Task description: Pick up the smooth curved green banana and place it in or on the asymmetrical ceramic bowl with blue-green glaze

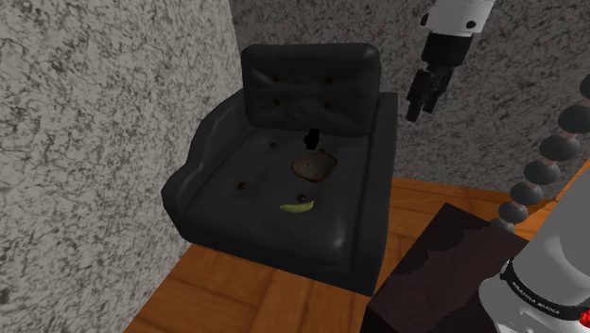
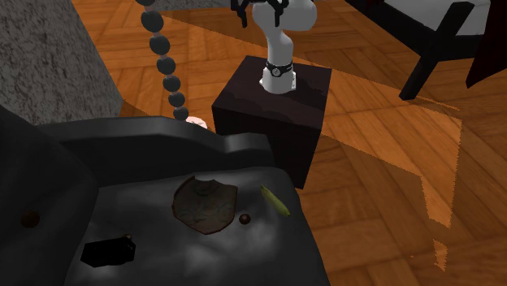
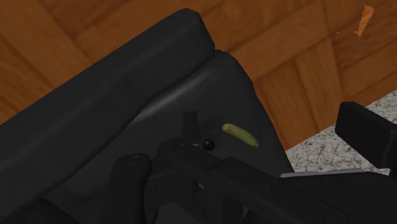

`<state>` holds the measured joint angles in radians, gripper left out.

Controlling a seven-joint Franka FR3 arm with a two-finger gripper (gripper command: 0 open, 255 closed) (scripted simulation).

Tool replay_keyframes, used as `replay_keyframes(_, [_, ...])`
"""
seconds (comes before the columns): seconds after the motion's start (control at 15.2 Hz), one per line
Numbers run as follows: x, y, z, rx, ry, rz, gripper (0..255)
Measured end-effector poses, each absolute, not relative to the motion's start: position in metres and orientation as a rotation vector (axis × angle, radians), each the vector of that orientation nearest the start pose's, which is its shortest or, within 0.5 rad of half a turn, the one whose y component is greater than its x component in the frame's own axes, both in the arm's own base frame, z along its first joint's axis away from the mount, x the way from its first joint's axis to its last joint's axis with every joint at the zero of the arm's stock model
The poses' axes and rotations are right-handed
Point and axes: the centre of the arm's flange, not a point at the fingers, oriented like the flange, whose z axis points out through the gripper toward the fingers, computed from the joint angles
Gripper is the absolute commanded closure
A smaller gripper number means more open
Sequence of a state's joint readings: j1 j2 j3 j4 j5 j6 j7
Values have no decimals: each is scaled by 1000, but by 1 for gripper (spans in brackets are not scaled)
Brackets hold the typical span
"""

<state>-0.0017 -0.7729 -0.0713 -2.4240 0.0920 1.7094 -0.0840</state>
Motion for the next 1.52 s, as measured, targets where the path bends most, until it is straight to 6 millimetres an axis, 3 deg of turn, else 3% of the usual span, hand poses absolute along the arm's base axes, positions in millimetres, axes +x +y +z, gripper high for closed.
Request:
replay_keyframes(0.13, [327,-19,564,-3004,-47,-96,0])
replay_keyframes(0.33, [353,-15,540,-3011,-145,-78,0])
replay_keyframes(0.73, [412,-4,486,-3014,-375,-37,0])
replay_keyframes(1.52, [522,44,371,-2966,-844,48,0])
